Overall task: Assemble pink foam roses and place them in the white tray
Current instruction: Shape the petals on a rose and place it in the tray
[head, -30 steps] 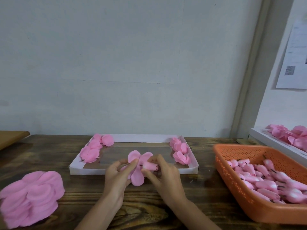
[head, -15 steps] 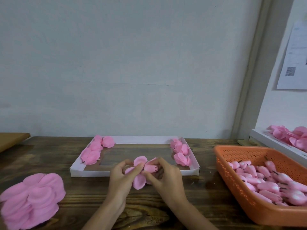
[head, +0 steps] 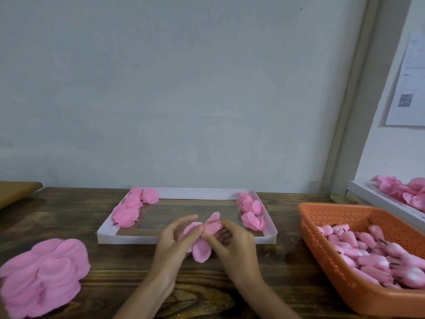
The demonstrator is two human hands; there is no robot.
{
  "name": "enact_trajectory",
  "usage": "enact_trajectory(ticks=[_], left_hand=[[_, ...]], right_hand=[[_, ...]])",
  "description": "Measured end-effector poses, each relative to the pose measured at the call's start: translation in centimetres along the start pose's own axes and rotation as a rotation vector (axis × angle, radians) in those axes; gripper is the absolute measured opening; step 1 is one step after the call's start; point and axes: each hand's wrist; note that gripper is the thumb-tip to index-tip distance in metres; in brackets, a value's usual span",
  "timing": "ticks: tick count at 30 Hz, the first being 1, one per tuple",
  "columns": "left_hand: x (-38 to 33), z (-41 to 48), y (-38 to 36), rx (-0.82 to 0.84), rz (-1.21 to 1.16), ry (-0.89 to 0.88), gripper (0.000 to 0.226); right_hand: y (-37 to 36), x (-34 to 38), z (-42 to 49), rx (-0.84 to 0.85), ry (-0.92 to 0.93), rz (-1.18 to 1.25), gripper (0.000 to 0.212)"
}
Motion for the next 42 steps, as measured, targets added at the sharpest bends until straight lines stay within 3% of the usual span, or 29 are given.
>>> enact_trajectory(ticks=[4, 9, 15, 18, 22, 26, 30, 34, 40, 42], left_hand=[[-0.7, 0.0, 0.2, 0.166, 0.000, 0.025, 0.042], [-1.0, 0.0, 0.4, 0.173, 0.052, 0.012, 0.038], [-1.3, -0.5, 0.4, 0.299, 0.012, 0.046, 0.045], [-1.6, -0.7, 0.3, 0.346, -0.008, 0.017, 0.042], [-1.7, -1.0, -0.3, 0.199, -0.066, 0.082, 0.046], [-1.3, -0.7, -0.4, 0.081, -0.098, 0.122, 0.040], [-1.1, -0.5, -0.4, 0.037, -0.169, 0.120, 0.049], [-0.3, -0.3, 0.0, 0.086, -0.137, 0.122, 0.032], [0.0, -0.1, 0.5, -0.110, -0.025, 0.080, 0.019], [-0.2, -0.1, 0.4, -0.098, 0.021, 0.016, 0.009]], right_hand=[[0.4, 0.3, 0.3, 0.085, 0.007, -0.002, 0.018], [1.0, 0.6, 0.4, 0.120, -0.091, 0.185, 0.009], [1.5, 0.0, 0.9, -0.021, -0.053, 0.215, 0.033], [1.5, 0.0, 1.0, 0.037, -0.103, 0.345, 0.044], [1.2, 0.2, 0.9, 0.152, -0.043, 0.334, 0.013], [1.0, 0.2, 0.5, 0.183, -0.057, 0.401, 0.019], [0.9, -0.1, 0.6, 0.132, -0.076, 0.422, 0.016], [1.2, -0.6, 0.8, 0.104, -0.077, 0.435, 0.017], [1.4, -0.7, 0.7, 0.257, -0.044, 0.329, 0.021], [1.3, -0.7, 0.7, 0.258, -0.015, 0.279, 0.022]])
Point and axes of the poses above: each hand's wrist, its own z-axis towards the middle knuckle, its own y-axis out of the back of the hand, x = y × z, and after that the axes turned 6 degrees about x, right-handed
